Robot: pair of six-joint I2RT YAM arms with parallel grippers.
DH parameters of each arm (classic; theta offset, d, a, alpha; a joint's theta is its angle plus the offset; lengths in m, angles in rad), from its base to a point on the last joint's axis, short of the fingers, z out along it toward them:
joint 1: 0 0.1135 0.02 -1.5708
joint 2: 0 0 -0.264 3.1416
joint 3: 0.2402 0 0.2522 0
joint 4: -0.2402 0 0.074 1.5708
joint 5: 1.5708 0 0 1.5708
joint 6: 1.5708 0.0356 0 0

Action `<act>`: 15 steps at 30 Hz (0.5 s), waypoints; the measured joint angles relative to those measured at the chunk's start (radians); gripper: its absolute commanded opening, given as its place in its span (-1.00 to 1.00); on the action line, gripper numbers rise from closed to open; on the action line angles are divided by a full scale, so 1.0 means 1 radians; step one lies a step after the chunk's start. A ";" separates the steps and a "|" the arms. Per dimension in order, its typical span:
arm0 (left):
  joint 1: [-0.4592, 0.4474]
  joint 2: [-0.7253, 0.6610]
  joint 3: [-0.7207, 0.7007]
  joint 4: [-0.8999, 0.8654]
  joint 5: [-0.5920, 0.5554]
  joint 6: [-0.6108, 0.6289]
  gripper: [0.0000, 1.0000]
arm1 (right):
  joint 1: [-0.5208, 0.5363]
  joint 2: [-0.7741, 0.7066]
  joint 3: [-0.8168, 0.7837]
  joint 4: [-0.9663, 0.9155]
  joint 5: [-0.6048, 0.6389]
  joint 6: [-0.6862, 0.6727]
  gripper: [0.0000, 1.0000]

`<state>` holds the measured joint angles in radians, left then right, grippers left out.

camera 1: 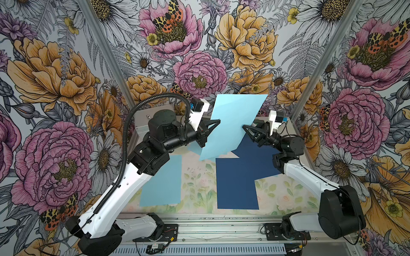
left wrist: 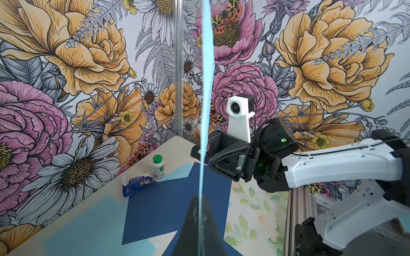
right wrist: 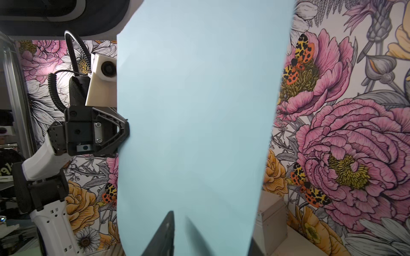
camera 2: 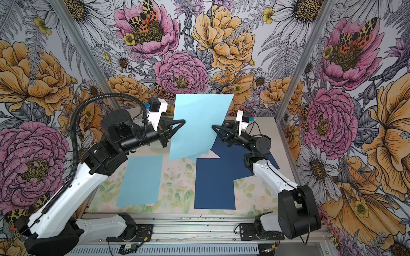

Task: Sort the scattered colored papers by color
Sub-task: Pick up the colored paper.

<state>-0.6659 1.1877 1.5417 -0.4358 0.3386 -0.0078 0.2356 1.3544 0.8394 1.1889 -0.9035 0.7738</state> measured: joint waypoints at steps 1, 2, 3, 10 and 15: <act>0.007 0.000 -0.005 0.007 0.002 -0.007 -1.00 | 0.000 -0.001 0.001 -0.002 -0.002 0.004 -0.69; 0.016 0.000 -0.012 0.016 0.007 -0.014 -1.00 | 0.000 -0.002 0.002 -0.004 -0.006 0.011 -0.79; 0.023 0.000 -0.018 0.023 0.011 -0.021 -1.00 | 0.000 -0.004 0.003 -0.006 -0.009 0.016 -0.88; 0.051 0.000 -0.035 0.059 0.030 -0.058 -1.00 | 0.000 -0.009 0.016 -0.051 -0.010 0.013 -1.00; 0.082 0.000 -0.066 0.084 0.021 -0.091 0.86 | 0.001 -0.033 0.043 -0.189 -0.003 -0.056 -1.00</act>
<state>-0.5835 1.1873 1.4761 -0.3515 0.3595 -0.0990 0.2363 1.3212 0.8822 1.0000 -0.9062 0.7177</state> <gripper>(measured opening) 0.326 0.047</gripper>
